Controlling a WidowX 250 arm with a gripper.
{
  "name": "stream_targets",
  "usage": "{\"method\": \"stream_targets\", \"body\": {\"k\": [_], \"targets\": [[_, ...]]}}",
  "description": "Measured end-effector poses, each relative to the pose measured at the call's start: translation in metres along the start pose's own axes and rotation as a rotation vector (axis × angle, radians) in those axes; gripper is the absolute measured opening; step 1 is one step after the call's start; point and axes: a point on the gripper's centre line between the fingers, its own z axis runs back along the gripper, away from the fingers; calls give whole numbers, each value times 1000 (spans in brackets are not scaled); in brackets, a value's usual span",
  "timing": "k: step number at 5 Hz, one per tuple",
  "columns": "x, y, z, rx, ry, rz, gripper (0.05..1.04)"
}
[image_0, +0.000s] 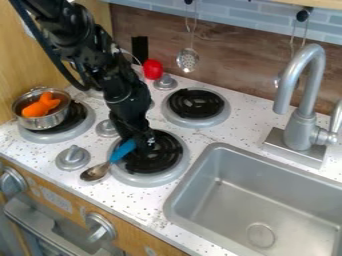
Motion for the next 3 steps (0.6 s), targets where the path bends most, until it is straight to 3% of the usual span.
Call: {"method": "stream_targets", "body": {"k": [3], "targets": [[-18, 14, -3, 17, 24, 55, 968]]}}
